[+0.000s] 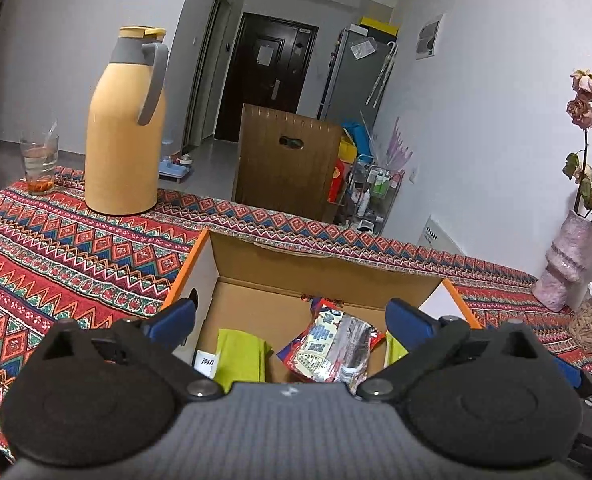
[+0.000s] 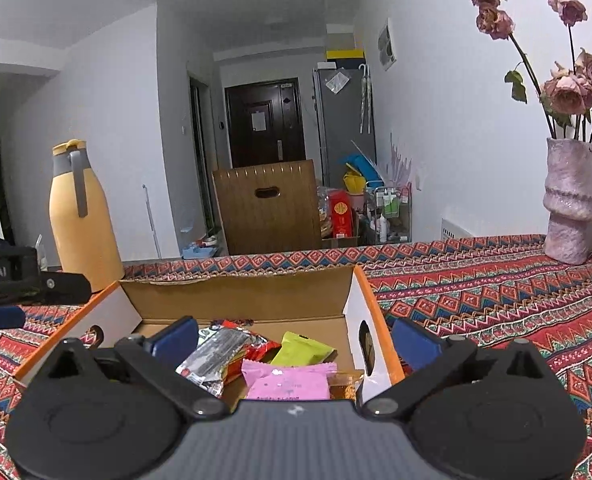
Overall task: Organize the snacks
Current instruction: 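Open both grippers to drop the packets into the box, then pull both grippers back from the box toward the snack pile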
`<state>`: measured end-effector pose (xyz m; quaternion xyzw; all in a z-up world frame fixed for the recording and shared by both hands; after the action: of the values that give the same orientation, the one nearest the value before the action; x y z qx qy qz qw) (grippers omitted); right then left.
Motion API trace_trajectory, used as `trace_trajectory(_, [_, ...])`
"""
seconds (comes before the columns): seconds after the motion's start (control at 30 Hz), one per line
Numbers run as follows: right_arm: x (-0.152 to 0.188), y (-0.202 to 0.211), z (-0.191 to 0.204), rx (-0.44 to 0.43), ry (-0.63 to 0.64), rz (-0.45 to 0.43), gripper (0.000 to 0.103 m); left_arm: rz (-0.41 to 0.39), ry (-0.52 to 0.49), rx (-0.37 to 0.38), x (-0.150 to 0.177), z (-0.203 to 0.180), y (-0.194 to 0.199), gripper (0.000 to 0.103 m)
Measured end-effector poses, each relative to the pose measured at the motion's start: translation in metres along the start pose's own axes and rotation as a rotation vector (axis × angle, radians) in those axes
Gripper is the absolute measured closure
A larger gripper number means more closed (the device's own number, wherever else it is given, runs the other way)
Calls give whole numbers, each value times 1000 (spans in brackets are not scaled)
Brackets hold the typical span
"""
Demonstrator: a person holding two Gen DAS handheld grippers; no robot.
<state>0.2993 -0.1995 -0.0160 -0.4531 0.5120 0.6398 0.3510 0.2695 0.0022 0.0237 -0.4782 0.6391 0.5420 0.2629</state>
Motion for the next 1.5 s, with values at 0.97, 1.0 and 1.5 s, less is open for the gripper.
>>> trace_trajectory(0.97, [4, 110, -1, 21, 44, -53, 0, -7, -30, -19, 6, 23, 87, 0])
trace_trajectory(1.0, [7, 113, -1, 22, 46, -49, 0, -2, -31, -20, 9, 26, 89, 0])
trace_trajectory(1.5, [52, 139, -1, 17, 50, 41, 0, 77, -60, -24, 57, 58, 102, 0])
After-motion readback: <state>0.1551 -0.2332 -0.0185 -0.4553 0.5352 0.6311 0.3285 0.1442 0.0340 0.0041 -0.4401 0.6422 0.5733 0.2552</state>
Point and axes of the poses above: each gripper's, at about its wrist camera, not at the fingertips, and y roughly against the way its jaws point, z to its left, x to its underside, the point moved 5 cm from there along -y, roughly the way its jaws point, and after that the axes turned 3 degrees about y, right-handed, at the moved point
